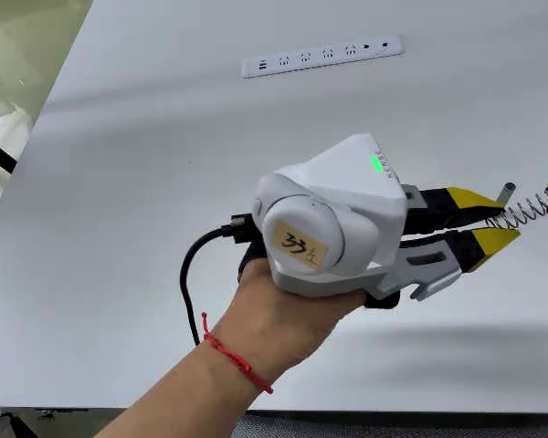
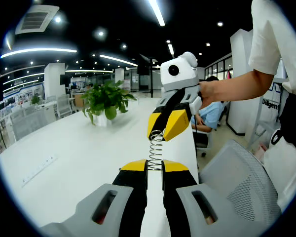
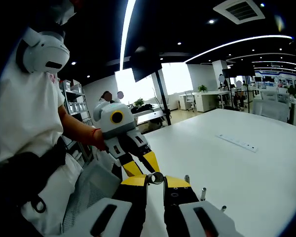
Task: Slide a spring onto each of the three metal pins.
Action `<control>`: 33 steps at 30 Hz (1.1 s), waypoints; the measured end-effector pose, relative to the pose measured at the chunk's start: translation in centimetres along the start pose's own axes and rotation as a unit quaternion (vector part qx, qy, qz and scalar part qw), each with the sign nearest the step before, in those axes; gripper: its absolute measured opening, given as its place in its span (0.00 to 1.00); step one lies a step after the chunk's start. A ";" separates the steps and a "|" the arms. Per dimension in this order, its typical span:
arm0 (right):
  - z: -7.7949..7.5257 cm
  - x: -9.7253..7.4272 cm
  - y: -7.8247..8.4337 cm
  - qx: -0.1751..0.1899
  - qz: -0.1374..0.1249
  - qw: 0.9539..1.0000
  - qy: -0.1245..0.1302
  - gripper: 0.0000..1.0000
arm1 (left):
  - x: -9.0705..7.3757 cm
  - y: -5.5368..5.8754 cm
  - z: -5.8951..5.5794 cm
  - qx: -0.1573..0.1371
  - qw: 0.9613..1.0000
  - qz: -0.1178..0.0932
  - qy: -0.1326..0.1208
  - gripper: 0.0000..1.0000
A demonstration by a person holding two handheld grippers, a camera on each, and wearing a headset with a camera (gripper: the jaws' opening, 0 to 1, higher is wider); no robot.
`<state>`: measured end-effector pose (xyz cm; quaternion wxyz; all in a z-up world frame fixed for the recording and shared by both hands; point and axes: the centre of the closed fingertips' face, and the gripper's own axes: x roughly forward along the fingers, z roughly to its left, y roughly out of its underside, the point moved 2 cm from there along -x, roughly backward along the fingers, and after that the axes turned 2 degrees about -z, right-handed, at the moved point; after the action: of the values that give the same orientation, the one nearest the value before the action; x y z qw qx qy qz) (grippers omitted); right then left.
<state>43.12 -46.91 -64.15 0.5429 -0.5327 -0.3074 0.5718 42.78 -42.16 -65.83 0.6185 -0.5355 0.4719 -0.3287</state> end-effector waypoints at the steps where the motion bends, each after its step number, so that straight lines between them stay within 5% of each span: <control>1: 0.0 0.0 0.0 0.001 -0.001 1.000 0.000 0.08 | 0.0 0.0 0.0 0.000 1.000 -0.001 0.000 0.07; 33: 0.8 0.3 -0.4 -0.023 0.020 1.000 -0.008 0.06 | 0.2 0.2 -0.7 -0.004 1.000 0.005 0.013 0.07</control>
<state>42.54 -46.33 -63.69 0.5166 -0.5466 -0.3141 0.5794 42.20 -42.52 -66.02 0.6117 -0.5311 0.4842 -0.3306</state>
